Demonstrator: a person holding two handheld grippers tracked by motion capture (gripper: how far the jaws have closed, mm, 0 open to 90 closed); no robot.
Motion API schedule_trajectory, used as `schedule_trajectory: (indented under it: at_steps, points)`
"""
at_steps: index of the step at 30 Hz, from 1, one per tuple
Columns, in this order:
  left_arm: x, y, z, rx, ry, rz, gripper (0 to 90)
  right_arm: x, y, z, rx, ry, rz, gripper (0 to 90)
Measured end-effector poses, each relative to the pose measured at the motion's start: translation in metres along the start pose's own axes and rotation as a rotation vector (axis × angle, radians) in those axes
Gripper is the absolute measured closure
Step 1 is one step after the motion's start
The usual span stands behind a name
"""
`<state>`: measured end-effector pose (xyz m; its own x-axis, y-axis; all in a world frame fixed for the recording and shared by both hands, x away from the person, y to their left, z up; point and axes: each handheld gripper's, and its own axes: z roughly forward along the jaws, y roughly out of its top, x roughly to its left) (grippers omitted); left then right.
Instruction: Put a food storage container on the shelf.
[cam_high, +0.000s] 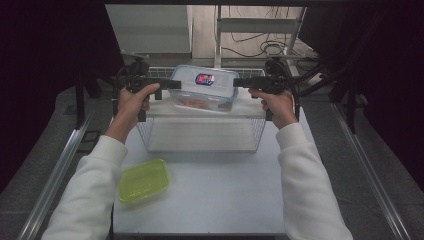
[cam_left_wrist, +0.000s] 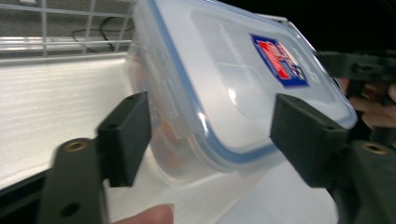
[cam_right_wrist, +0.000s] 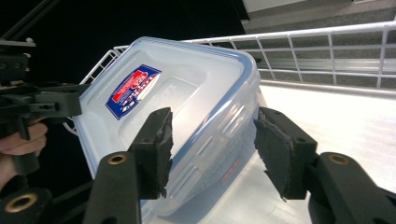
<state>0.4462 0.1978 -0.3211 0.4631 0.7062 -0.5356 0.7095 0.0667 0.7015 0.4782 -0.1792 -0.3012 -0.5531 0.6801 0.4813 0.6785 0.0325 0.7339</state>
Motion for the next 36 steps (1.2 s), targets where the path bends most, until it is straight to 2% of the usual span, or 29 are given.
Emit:
schedule_trajectory:
  at_steps: [1,2,4,9,10,11,13,14,15,16,17,18,19,20,22,23,24,25,26,27,28,30,32,35,36]
  points:
    - [0.000,-0.001,0.001,-0.004,0.000,-0.001,24.3,0.000,0.000,0.000,0.000,0.000,0.000,44.2]
    - [0.000,-0.001,0.001,-0.006,-0.008,0.003,19.8,0.002,-0.002,-0.004,-0.023,0.000,-0.010,44.0]
    - [-0.003,-0.003,-0.001,-0.015,-0.008,0.023,16.6,0.004,-0.003,-0.009,-0.037,0.004,-0.013,43.2]
    - [-0.009,-0.006,-0.012,-0.039,-0.034,0.040,14.4,0.008,-0.008,-0.022,-0.073,0.012,-0.048,47.3]
    - [-0.015,-0.010,-0.019,-0.036,-0.040,0.073,14.0,0.011,-0.014,-0.028,-0.074,0.025,-0.079,54.7]
    - [-0.018,-0.013,-0.023,-0.036,-0.043,0.090,14.0,0.013,-0.016,-0.030,-0.072,0.022,-0.090,58.5]
    - [-0.020,-0.015,-0.027,-0.039,-0.042,0.102,14.1,0.018,-0.023,-0.036,-0.058,0.002,-0.142,71.0]
    - [-0.025,-0.023,-0.035,-0.043,-0.043,0.115,14.2,0.022,-0.026,-0.038,-0.047,0.000,-0.168,76.9]
    - [-0.025,-0.023,-0.035,-0.043,-0.043,0.115,14.2,0.022,-0.026,-0.038,-0.047,0.000,-0.168,76.9]
    - [-0.030,-0.031,-0.043,-0.043,-0.046,0.139,14.2,0.030,-0.035,-0.042,-0.027,0.018,-0.216,86.2]
    - [-0.030,-0.031,-0.043,-0.043,-0.046,0.139,14.2,0.030,-0.035,-0.042,-0.027,0.018,-0.216,86.2]
    - [-0.033,-0.040,-0.049,-0.046,-0.059,0.144,14.7,0.037,-0.044,-0.042,0.000,0.019,-0.261,89.0]
    - [-0.033,-0.040,-0.049,-0.046,-0.059,0.144,15.0,0.037,-0.044,-0.042,0.000,0.019,-0.261,89.0]
    - [-0.034,-0.050,-0.053,-0.040,-0.065,0.149,15.5,0.044,-0.052,-0.038,0.028,0.021,-0.301,89.1]
    - [-0.035,-0.055,-0.054,-0.028,-0.067,0.155,16.2,0.046,-0.055,-0.037,0.037,0.021,-0.314,89.1]
    - [-0.036,-0.060,-0.055,-0.017,-0.065,0.164,17.1,0.053,-0.062,-0.029,0.055,0.024,-0.342,89.2]
    - [-0.037,-0.069,-0.056,-0.007,-0.068,0.179,17.1,0.054,-0.063,-0.026,0.062,0.026,-0.348,89.2]
    - [-0.037,-0.069,-0.056,-0.007,-0.068,0.179,17.3,0.054,-0.063,-0.026,0.062,0.026,-0.348,89.2]
    - [-0.038,-0.078,-0.058,-0.004,-0.073,0.190,17.3,0.057,-0.068,-0.016,0.078,0.024,-0.368,89.2]
    - [-0.038,-0.078,-0.058,-0.004,-0.073,0.190,17.3,0.057,-0.068,-0.016,0.078,0.024,-0.368,89.2]
    - [-0.037,-0.086,-0.058,-0.007,-0.081,0.192,17.5,0.057,-0.070,-0.006,0.094,0.022,-0.376,89.2]
    - [-0.037,-0.090,-0.058,-0.002,-0.087,0.193,17.5,0.056,-0.070,-0.002,0.097,0.021,-0.375,89.2]
    - [-0.037,-0.098,-0.057,0.003,-0.078,0.204,17.8,0.054,-0.070,0.010,0.100,0.023,-0.371,89.2]
    - [-0.035,-0.103,-0.058,0.006,-0.079,0.203,17.8,0.052,-0.069,0.014,0.097,0.016,-0.368,89.2]
    - [-0.033,-0.105,-0.058,0.010,-0.080,0.197,17.9,0.050,-0.068,0.018,0.088,0.005,-0.353,89.2]
